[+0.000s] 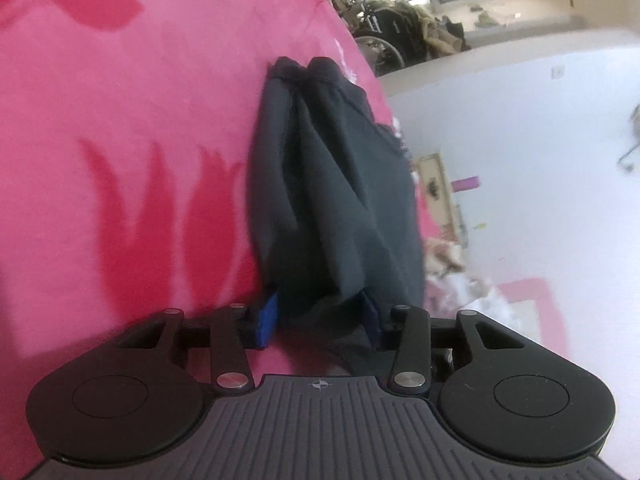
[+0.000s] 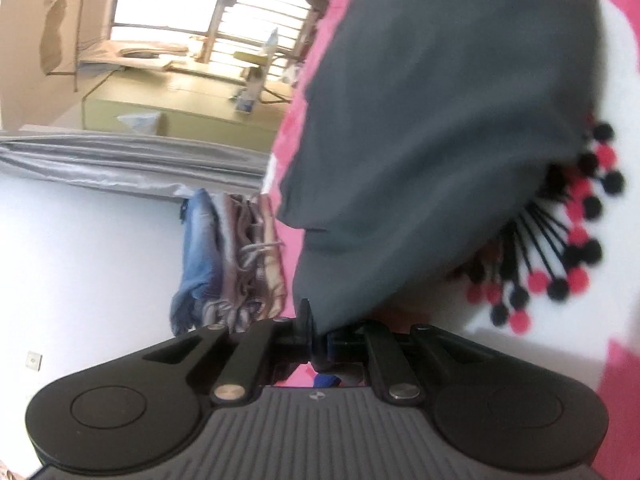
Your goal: Fold clothes
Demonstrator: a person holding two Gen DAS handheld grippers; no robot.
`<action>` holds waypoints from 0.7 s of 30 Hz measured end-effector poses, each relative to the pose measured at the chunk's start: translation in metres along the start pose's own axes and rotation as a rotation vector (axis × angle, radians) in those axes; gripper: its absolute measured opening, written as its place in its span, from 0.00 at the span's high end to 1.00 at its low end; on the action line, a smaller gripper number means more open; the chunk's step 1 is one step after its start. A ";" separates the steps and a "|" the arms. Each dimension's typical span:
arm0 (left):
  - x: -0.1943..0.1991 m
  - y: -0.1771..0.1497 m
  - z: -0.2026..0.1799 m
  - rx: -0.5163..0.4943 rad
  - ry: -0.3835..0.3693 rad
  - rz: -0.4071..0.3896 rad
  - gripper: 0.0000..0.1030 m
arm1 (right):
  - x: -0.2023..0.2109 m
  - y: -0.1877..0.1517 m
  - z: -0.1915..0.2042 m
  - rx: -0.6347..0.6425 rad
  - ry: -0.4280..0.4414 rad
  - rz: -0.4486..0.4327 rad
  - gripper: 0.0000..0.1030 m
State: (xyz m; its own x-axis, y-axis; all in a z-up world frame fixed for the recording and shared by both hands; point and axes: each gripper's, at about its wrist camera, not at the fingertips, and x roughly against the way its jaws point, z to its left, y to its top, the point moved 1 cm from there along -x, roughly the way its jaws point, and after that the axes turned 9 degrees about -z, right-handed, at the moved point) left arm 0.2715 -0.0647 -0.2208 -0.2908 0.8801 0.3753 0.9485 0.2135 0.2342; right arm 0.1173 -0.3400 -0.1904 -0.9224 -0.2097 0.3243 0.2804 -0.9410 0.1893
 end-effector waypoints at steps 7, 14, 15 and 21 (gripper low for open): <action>-0.041 0.013 0.013 0.256 -0.183 0.054 0.59 | 0.020 0.014 0.013 0.078 0.106 -0.023 0.92; -0.061 0.000 0.017 0.299 -0.204 0.059 0.57 | 0.016 0.015 0.007 0.175 0.105 0.033 0.93; -0.056 0.002 0.016 0.294 -0.198 0.051 0.54 | 0.017 0.015 0.003 0.164 0.105 0.033 0.93; -0.008 0.015 0.012 0.197 -0.105 -0.053 0.47 | 0.025 0.022 -0.002 0.111 0.134 -0.017 0.93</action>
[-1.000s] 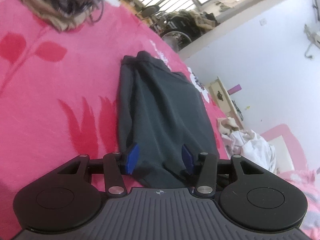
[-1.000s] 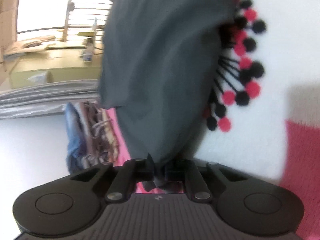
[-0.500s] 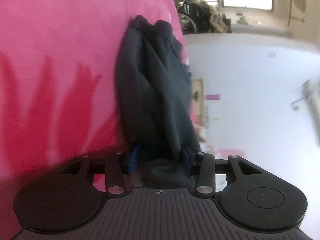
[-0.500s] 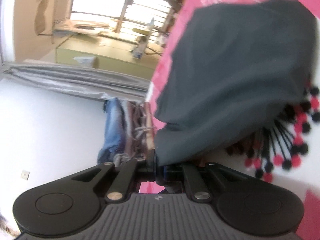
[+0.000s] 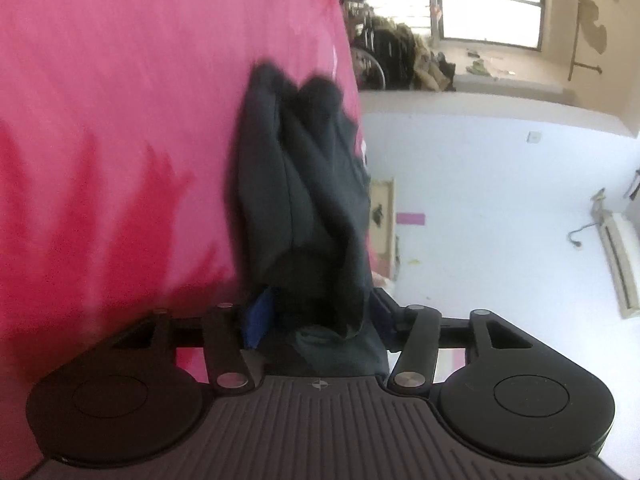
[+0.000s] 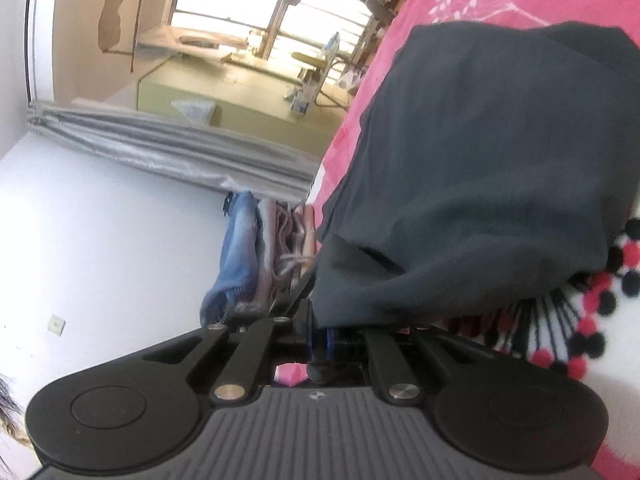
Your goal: Fold clothes
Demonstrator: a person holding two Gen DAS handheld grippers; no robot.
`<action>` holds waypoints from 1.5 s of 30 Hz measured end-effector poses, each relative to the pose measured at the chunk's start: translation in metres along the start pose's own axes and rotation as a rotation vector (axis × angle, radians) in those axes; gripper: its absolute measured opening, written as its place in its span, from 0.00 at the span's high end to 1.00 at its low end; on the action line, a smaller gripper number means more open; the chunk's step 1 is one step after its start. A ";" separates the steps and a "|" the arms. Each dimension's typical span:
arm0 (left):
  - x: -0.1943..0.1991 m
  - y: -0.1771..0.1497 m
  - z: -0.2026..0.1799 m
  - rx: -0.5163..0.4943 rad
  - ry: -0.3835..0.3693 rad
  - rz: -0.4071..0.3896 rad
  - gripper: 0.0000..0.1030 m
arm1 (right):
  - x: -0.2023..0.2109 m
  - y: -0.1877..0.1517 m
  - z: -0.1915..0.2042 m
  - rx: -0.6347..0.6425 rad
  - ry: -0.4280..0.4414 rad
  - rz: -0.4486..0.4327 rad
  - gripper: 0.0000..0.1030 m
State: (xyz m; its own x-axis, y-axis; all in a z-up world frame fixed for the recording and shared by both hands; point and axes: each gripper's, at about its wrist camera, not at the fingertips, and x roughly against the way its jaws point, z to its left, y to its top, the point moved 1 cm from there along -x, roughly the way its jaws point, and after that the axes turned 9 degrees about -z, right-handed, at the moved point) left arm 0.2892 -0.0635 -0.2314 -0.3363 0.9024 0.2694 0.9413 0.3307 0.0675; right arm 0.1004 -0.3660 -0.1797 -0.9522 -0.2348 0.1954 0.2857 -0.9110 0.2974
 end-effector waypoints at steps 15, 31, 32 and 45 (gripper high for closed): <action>-0.014 -0.012 -0.056 -0.167 0.103 0.164 0.47 | -0.003 -0.023 0.057 0.554 -0.064 0.066 0.92; -0.064 -0.013 -0.031 -0.071 0.102 0.221 0.86 | 0.005 -0.054 0.083 0.693 -0.139 0.188 0.65; -0.061 -0.013 -0.029 -0.068 0.079 0.207 0.86 | 0.010 -0.046 0.076 0.560 -0.117 0.190 0.60; -0.039 -0.013 0.010 0.013 -0.109 0.107 0.88 | -0.011 -0.060 -0.061 -0.673 0.009 0.143 0.51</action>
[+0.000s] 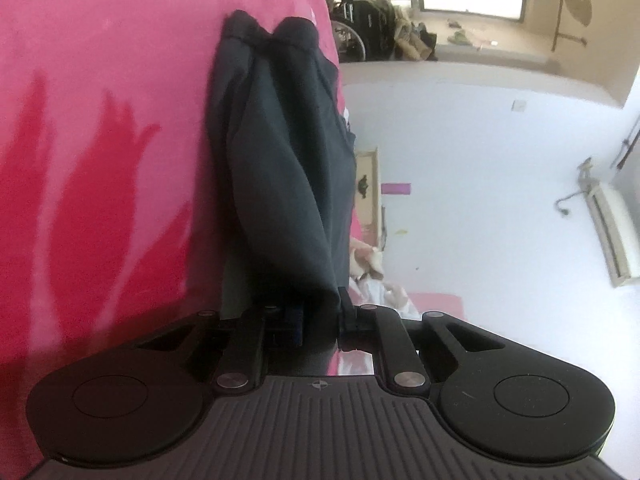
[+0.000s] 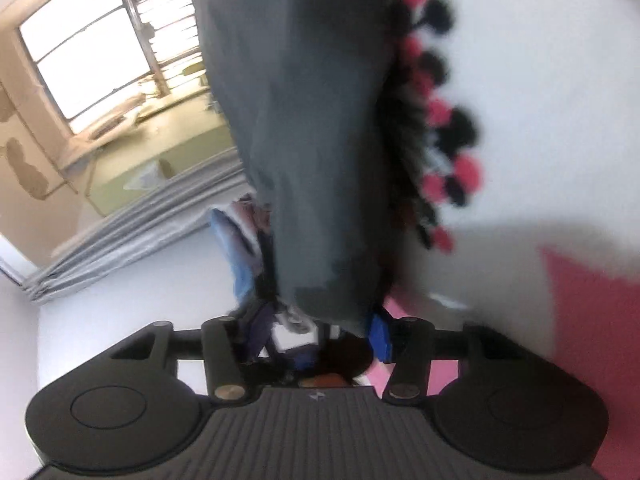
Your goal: Fold clothes
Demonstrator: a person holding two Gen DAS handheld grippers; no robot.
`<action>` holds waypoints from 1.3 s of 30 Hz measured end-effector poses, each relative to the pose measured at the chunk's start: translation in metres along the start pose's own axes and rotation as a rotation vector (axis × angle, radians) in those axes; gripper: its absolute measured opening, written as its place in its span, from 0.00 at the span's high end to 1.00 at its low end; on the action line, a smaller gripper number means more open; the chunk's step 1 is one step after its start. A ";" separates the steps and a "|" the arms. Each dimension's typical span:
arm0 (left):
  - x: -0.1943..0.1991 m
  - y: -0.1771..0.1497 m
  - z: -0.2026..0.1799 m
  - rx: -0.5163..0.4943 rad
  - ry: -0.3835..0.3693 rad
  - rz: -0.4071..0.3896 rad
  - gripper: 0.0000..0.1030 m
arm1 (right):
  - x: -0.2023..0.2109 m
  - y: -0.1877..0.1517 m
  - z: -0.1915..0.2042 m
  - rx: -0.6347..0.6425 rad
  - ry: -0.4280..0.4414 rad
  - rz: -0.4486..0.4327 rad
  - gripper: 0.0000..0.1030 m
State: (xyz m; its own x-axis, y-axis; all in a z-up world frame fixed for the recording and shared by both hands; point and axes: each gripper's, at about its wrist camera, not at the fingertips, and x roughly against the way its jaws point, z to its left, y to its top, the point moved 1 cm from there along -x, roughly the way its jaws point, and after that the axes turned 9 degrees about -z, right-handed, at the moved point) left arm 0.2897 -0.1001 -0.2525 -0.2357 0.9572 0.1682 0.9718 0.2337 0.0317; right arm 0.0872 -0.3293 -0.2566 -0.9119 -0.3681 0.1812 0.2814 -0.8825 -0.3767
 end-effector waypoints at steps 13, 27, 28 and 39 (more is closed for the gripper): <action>0.022 -0.005 -0.018 -0.140 0.155 0.018 0.57 | 0.039 -0.013 0.107 0.664 -0.298 0.100 0.41; 0.005 0.015 -0.042 -0.328 0.327 -0.043 0.34 | -0.014 0.160 0.146 0.823 -0.318 0.001 0.15; 0.000 0.017 -0.044 -0.337 0.332 -0.041 0.35 | -0.025 0.168 0.144 0.799 -0.290 0.037 0.03; -0.034 0.027 -0.042 -0.315 0.278 -0.062 0.87 | -0.116 0.167 0.157 0.856 -0.187 0.316 0.33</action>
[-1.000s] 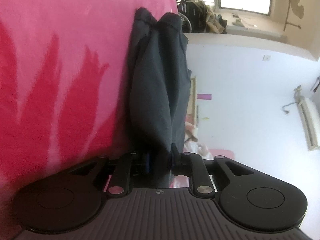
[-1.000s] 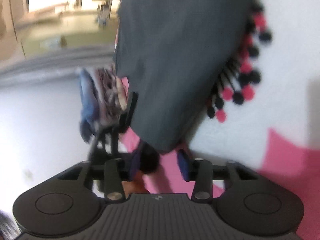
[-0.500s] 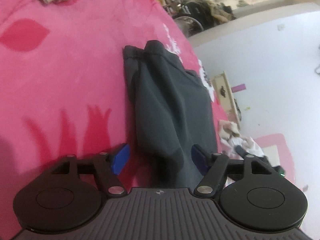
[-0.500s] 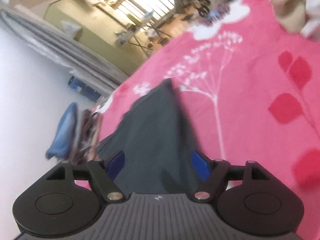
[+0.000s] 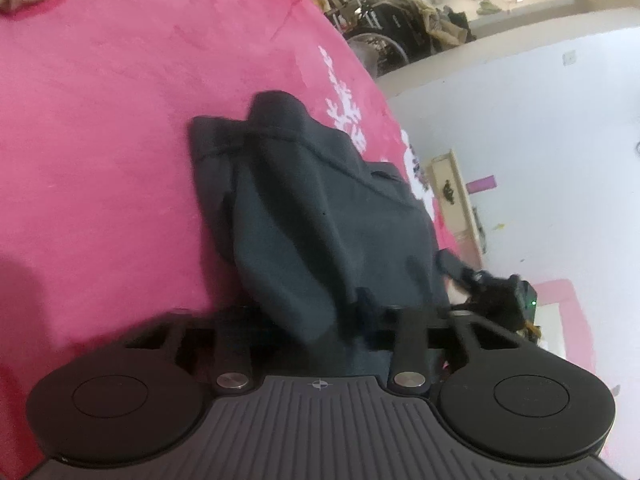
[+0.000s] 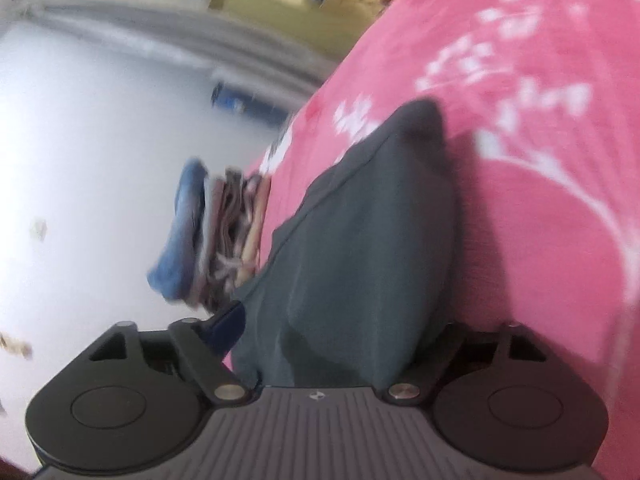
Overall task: Fold clothes
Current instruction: 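Open and regrasp the bundle with both grippers, then lift it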
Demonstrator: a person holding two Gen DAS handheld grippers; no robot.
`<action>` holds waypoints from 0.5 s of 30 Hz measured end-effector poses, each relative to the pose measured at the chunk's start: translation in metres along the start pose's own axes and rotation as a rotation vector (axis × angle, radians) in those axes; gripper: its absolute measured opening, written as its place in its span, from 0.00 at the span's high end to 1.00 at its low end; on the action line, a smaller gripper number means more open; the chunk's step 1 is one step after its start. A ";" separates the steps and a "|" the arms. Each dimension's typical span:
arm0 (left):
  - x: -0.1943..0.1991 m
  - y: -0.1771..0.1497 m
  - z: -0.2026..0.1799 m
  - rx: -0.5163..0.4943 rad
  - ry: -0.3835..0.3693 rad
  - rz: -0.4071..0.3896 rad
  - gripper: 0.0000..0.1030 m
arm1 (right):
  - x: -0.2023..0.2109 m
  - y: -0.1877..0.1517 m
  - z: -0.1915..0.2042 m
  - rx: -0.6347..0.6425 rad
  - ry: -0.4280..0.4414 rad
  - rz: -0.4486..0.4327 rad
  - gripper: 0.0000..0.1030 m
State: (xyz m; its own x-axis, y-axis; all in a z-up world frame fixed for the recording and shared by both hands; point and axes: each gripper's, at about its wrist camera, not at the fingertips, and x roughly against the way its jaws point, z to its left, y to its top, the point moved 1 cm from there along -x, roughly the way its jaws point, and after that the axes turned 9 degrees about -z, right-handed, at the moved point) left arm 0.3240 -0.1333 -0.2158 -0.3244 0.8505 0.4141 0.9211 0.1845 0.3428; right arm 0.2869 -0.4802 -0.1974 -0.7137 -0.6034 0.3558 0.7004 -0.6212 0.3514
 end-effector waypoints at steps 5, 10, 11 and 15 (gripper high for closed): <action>0.001 0.002 -0.014 0.019 -0.082 -0.038 0.95 | -0.004 -0.004 0.022 0.039 0.012 -0.007 0.79; 0.008 0.027 -0.059 -0.006 -0.127 -0.044 0.95 | 0.025 -0.001 0.057 0.031 0.082 -0.097 0.82; 0.008 0.036 -0.073 -0.011 -0.135 -0.047 0.95 | 0.033 0.001 0.066 0.024 0.098 -0.119 0.82; 0.037 0.060 -0.123 -0.045 -0.177 -0.053 0.95 | 0.069 0.012 0.115 0.025 0.151 -0.198 0.82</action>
State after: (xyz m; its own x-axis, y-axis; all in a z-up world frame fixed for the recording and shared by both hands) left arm 0.3406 -0.1518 -0.0760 -0.3256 0.9144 0.2405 0.8920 0.2126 0.3990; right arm 0.2475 -0.4718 -0.0690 -0.8293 -0.5396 0.1453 0.5451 -0.7237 0.4232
